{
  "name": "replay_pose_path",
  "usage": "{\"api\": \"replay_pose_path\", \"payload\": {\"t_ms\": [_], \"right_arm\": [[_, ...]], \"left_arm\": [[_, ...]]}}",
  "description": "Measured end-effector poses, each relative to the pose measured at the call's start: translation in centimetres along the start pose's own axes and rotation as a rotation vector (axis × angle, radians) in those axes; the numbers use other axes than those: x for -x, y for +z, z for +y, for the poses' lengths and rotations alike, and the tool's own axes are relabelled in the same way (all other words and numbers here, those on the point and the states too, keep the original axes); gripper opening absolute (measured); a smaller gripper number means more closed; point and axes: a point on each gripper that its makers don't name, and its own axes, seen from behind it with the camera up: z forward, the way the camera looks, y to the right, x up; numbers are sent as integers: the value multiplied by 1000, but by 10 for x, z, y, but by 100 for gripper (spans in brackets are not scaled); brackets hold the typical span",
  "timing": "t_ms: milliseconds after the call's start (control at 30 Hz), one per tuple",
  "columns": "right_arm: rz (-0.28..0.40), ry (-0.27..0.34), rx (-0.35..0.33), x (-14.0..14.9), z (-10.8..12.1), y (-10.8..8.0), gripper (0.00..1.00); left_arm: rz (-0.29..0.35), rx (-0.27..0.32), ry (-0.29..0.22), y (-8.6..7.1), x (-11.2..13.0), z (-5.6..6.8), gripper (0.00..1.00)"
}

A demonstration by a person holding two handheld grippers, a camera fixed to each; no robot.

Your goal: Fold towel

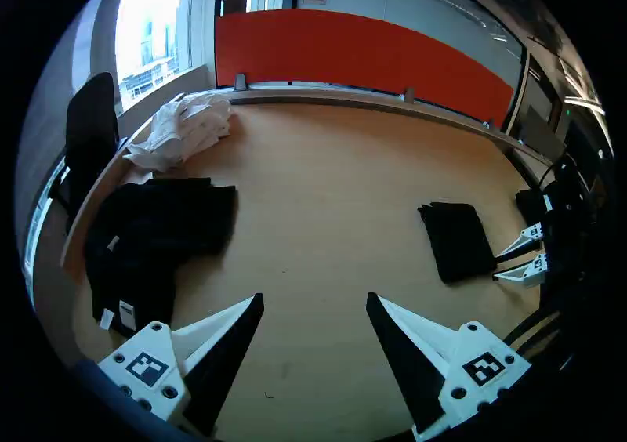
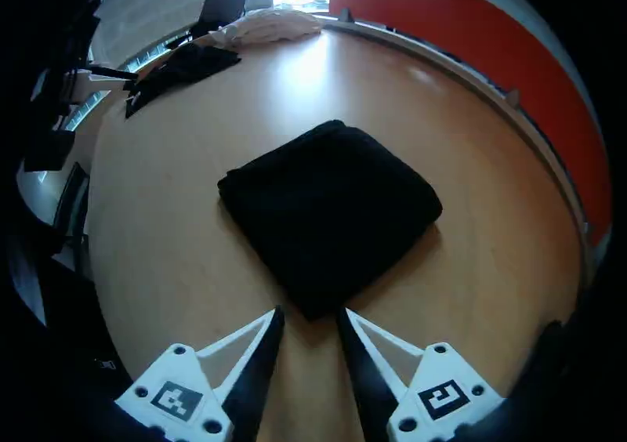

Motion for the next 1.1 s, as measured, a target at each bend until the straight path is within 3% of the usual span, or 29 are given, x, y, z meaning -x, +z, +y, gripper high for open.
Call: {"api": "replay_pose_path", "payload": {"t_ms": [267,433,800,1100], "right_arm": [[5,21,-3,0,0,-1,16],[16,27,-4,-2,-1,-1,6],[74,36,24,-25,7,-12,5],[171,1,51,-79,20,-39,5]], "left_arm": [[1,-9,-2,0,0,-4,97],[0,-11,0,0,0,-5,97],[-2,-7,5,3,-1,-4,97],[3,-10,12,7,-6,-4,98]]}}
